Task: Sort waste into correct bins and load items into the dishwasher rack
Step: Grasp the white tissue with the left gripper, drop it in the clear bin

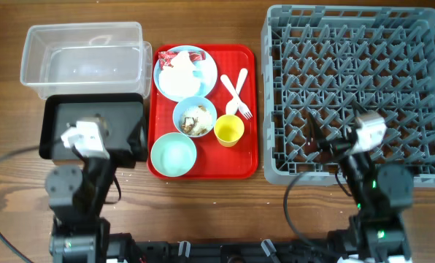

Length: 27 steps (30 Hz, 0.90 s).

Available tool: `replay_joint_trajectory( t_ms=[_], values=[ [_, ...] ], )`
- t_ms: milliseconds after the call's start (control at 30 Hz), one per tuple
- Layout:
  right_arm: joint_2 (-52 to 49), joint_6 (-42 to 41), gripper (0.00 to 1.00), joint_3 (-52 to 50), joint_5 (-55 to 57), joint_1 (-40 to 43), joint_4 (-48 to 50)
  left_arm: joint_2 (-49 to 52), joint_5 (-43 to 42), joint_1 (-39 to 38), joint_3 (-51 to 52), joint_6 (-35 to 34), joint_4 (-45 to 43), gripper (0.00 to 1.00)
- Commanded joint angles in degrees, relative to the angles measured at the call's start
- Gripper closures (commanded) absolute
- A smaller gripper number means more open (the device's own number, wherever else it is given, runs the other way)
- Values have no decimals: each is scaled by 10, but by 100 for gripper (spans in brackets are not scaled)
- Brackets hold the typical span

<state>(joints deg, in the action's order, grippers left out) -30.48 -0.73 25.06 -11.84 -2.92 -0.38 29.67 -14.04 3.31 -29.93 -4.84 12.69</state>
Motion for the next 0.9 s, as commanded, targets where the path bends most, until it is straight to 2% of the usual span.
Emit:
replay_joint_trajectory(
  t_ms=[0,167,233,333,400,567,733,867],
  values=[
    [-108,12,0,105,-52,0,-64,172,-3,-6,-170,31,96,0],
    [-248,12,0,263,-76,0,-214,402,-2,-39,-400,31,256,0],
    [-303,12,0,336,-76,0,-300,527,19,-76,-530,31,335,0],
    [-341,11,0,371,-76,0,-346,661,89,-122,-671,31,425,0],
    [-350,4,0,371,-78,0,-354,736,99,-145,-736,31,464,0],
    [-371,-55,0,371,-80,0,-386,873,57,-190,-762,14,414,0],
    [-386,-58,0,371,-80,0,-407,959,70,-204,-762,13,361,0],
    [-390,-58,0,371,-80,0,-407,1005,160,-204,-762,-91,346,0]
  ],
)
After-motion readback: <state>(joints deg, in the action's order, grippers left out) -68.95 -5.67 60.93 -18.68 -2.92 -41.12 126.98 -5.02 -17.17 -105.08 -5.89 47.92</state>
